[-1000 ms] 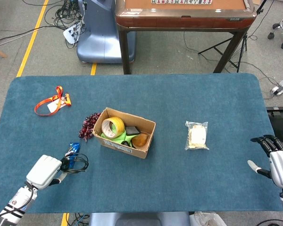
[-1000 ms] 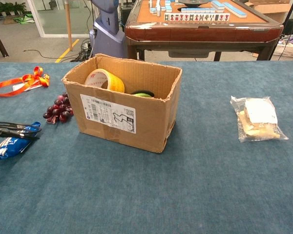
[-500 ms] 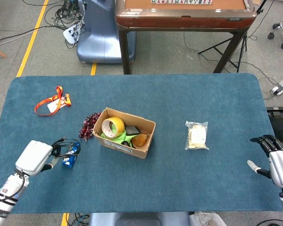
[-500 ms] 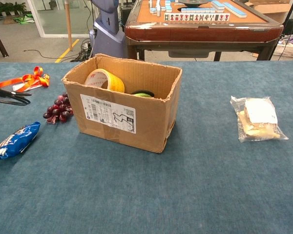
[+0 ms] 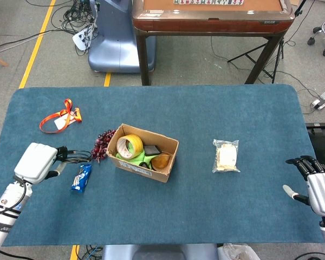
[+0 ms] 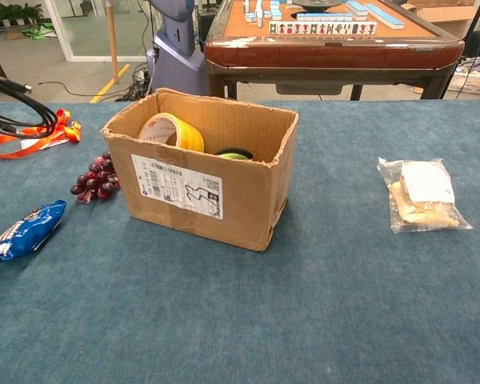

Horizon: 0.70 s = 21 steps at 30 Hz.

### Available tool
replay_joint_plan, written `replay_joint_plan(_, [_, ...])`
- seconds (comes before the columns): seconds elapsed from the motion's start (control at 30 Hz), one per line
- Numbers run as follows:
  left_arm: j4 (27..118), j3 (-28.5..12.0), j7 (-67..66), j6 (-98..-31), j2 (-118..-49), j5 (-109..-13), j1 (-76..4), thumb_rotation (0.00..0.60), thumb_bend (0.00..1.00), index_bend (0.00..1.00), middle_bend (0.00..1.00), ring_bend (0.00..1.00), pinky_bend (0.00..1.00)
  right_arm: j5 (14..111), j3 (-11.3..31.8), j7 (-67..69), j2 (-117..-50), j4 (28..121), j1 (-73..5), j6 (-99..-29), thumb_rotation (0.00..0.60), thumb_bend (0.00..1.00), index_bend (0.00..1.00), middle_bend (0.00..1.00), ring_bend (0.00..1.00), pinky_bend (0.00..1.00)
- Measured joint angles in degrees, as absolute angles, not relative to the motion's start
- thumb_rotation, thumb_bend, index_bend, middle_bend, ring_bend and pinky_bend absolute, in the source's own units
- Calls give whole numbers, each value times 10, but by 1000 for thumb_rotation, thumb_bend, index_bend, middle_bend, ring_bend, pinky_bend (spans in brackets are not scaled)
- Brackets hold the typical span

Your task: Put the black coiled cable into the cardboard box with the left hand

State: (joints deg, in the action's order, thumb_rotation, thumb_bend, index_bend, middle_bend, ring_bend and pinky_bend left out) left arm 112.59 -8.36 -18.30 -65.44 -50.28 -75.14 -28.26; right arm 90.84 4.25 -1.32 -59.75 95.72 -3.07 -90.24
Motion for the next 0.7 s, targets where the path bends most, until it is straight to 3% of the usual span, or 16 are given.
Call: replay_joint_plan(0.7, [1153, -156, -235, -608, -538, -652, -389, 600, 377, 623, 1000, 967, 1000, 913, 39, -10, -596, 958, -31, -902, 600, 2, 334, 360, 234, 437])
